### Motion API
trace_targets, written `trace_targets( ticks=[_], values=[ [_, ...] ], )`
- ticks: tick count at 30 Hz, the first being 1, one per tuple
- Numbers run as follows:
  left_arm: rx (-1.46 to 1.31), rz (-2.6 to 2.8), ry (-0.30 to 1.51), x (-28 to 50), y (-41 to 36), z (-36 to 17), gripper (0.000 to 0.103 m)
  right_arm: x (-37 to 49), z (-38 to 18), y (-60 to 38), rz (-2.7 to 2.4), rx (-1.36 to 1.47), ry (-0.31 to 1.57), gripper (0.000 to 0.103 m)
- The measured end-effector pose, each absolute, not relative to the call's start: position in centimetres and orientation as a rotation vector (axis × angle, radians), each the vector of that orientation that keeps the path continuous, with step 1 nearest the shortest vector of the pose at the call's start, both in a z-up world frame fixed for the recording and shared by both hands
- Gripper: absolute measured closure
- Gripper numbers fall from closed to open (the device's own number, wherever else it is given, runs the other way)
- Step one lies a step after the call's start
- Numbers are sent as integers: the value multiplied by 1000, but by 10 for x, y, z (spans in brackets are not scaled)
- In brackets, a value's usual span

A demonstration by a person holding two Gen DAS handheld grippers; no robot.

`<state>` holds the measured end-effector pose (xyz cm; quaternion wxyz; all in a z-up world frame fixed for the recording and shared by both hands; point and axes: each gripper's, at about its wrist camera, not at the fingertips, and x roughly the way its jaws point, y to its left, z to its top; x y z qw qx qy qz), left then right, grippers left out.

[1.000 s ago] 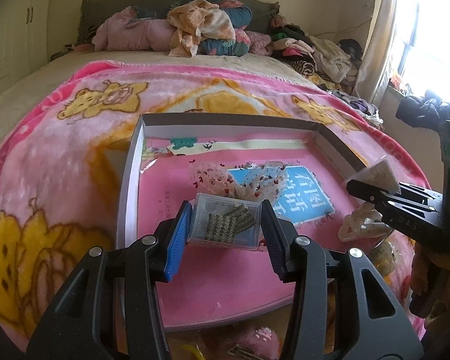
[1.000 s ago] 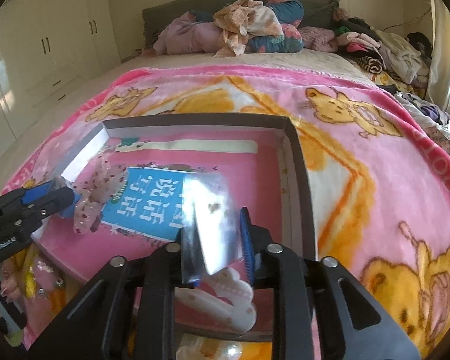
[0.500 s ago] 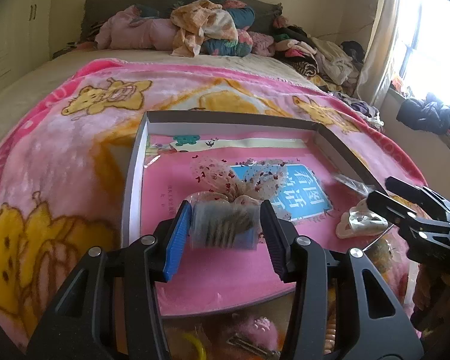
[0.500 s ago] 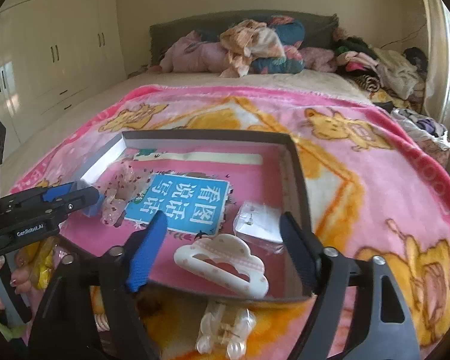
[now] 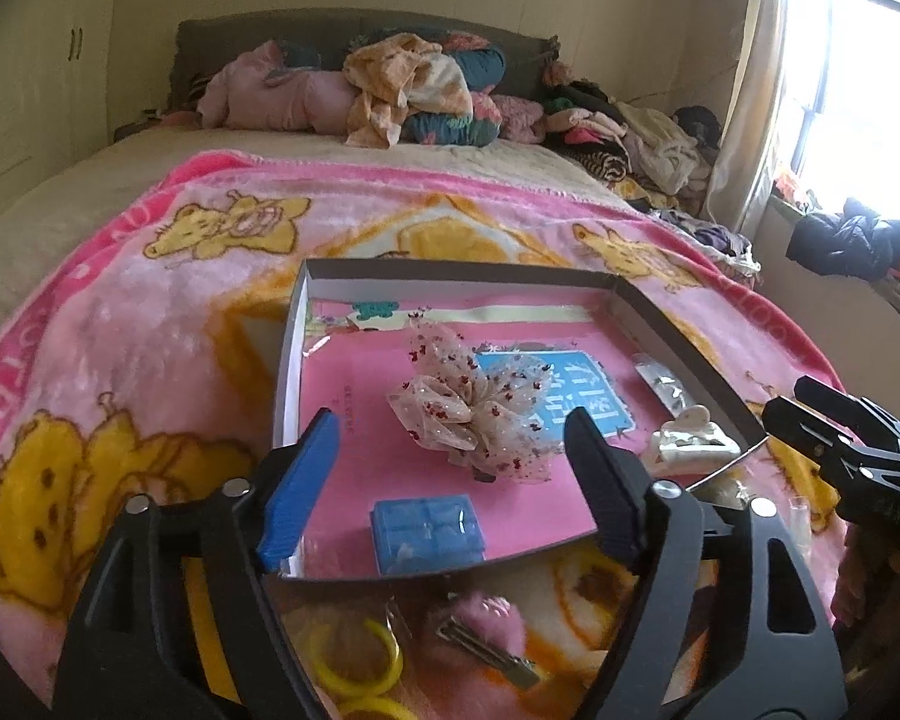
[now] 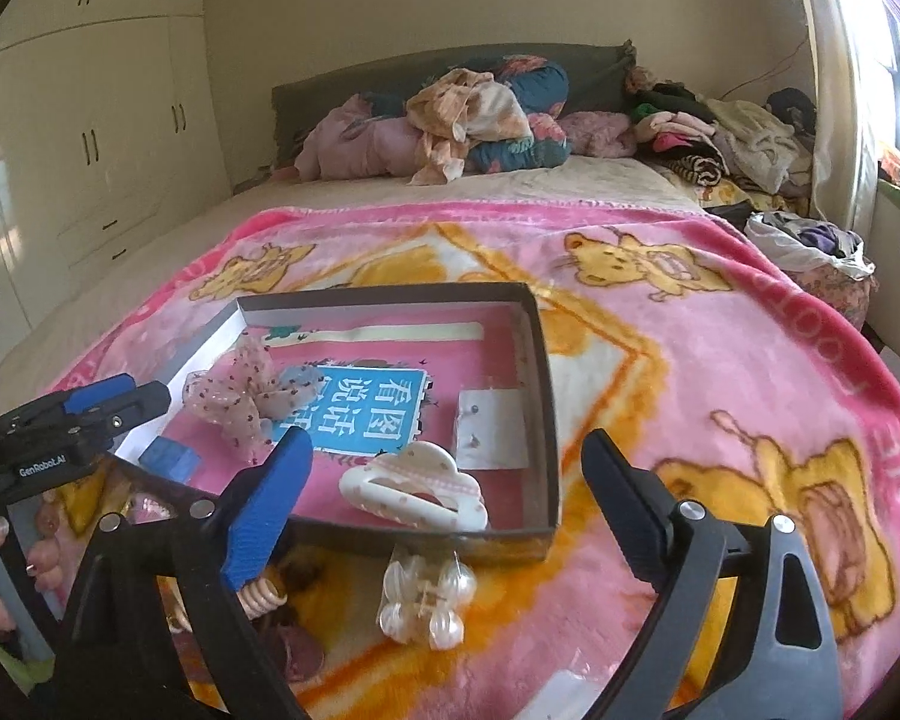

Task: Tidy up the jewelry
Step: 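Withdraw both open tools from the tray toward the bangles and brown clip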

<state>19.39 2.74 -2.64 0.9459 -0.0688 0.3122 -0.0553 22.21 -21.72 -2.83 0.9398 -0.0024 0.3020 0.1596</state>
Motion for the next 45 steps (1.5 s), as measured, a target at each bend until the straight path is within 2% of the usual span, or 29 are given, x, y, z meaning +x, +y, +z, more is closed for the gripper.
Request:
trace_targets(
  ticks=[10,26,45],
  values=[
    [-143,-96,588,171,31,-11,12,194,-16,-220,331,-3,581,13],
    [-125,-70,573,139,43,-6,12,157,-10,-216,358,-8,556,12],
    [-109,-38,572,112,56,-9,12,128,-28,-197,416,-26,593,12]
  ],
)
